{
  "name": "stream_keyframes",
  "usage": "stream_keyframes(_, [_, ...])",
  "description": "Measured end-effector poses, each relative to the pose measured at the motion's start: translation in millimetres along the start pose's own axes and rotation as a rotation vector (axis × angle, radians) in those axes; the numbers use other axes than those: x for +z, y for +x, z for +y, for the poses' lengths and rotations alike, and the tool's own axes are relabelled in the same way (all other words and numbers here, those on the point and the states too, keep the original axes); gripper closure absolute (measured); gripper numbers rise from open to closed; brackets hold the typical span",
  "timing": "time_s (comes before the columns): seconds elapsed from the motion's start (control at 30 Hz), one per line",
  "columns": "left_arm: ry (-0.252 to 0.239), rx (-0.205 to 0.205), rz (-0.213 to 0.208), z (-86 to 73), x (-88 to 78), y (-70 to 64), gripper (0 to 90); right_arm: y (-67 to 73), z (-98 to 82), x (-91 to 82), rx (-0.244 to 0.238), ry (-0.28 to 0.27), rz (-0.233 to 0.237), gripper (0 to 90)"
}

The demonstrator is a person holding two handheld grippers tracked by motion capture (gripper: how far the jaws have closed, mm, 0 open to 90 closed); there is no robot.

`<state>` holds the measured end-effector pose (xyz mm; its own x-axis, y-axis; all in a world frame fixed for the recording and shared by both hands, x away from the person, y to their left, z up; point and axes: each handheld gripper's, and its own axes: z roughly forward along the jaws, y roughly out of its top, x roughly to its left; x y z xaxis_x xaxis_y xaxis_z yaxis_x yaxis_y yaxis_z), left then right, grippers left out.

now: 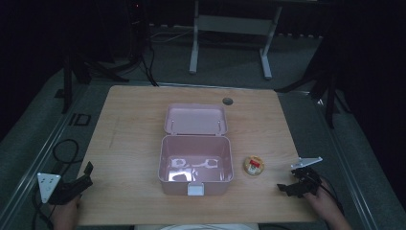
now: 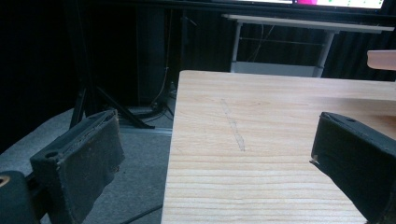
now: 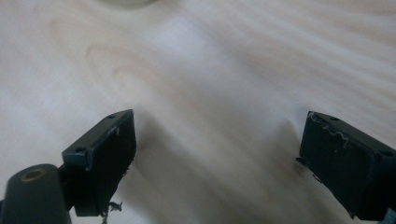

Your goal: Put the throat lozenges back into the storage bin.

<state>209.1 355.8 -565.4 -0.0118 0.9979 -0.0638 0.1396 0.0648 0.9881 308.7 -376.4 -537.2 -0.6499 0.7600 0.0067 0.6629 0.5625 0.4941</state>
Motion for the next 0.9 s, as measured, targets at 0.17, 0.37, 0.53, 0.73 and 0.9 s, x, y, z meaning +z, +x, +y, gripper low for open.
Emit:
stream_keyframes(0.17, [0.000, -0.001, -0.004, 0.0, -0.1, 0.1, 2.4, 5.4, 9.3, -2.3, -0.079, 0.133, 0.015, 10.5])
stream_keyframes(0.37, [0.001, -0.002, -0.006, 0.0, 0.0, 0.4, 2.4, 16.2, 26.4, -10.8, -0.204, 0.323, 0.004, 10.5])
stream_keyframes(0.53, [0.000, -0.002, -0.006, 0.0, -0.1, 0.2, 2.4, 28.2, 45.3, -17.5, -0.280, 0.576, 0.037, 10.5])
stream_keyframes(0.73, [0.000, -0.004, -0.010, 0.0, -0.1, 0.6, 2.4, 32.6, 56.5, -19.1, -0.320, 0.652, 0.037, 10.5])
stream_keyframes(0.9, [0.000, -0.005, -0.010, 0.0, -0.2, 0.7, 2.4, 34.1, 63.8, -17.6, -0.318, 0.656, 0.061, 10.5])
